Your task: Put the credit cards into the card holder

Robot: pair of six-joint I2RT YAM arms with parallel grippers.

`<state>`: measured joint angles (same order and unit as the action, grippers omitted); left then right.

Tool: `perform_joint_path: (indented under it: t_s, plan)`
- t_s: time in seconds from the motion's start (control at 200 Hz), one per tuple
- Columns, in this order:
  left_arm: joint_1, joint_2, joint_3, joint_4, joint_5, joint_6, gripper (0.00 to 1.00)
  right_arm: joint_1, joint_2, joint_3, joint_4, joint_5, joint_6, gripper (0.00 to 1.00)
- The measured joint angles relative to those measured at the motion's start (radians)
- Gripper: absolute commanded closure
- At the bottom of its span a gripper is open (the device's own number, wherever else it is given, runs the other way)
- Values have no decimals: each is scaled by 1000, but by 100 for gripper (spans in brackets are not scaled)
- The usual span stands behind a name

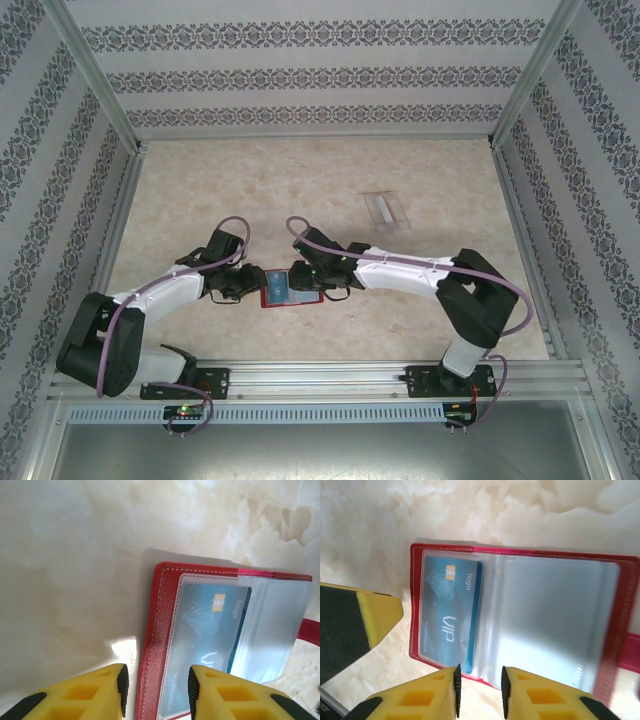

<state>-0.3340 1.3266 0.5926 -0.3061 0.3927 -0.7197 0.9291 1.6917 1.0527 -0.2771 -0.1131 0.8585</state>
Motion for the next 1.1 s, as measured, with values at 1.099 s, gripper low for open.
perform_joint_path:
  t_s: [1.099]
  plan:
    - [-1, 59, 8, 2, -1, 9, 61, -18, 40, -92, 13, 19, 29, 66]
